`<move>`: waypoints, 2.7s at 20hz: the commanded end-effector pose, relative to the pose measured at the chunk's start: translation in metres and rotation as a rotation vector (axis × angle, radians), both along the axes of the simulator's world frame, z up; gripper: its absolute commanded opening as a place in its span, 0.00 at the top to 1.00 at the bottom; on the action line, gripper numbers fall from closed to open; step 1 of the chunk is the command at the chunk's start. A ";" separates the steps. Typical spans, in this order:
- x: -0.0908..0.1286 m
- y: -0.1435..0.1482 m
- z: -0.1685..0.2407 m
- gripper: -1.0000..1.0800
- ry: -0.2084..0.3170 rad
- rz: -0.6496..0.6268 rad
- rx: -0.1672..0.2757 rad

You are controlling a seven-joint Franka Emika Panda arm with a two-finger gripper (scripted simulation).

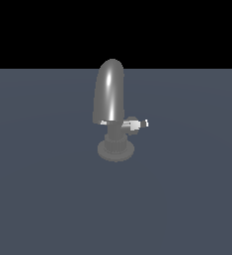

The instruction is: Turn on the faucet by rotating a designated handle.

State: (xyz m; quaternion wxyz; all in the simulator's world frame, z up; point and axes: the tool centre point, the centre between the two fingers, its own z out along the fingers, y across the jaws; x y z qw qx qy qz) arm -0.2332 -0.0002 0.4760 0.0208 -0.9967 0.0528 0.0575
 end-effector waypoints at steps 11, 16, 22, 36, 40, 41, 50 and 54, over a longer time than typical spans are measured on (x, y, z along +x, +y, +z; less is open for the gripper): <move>0.055 0.004 -0.010 1.00 0.193 -0.177 0.085; 0.080 0.002 -0.018 1.00 0.282 -0.259 0.124; 0.110 -0.002 -0.032 1.00 0.394 -0.361 0.173; 0.174 -0.021 -0.079 1.00 0.678 -0.621 0.299; 0.190 -0.029 -0.099 1.00 0.769 -0.704 0.341; 0.194 -0.032 -0.104 1.00 0.792 -0.726 0.352; 0.220 -0.052 -0.156 1.00 1.008 -0.924 0.451; 0.227 -0.061 -0.181 1.00 1.101 -1.011 0.494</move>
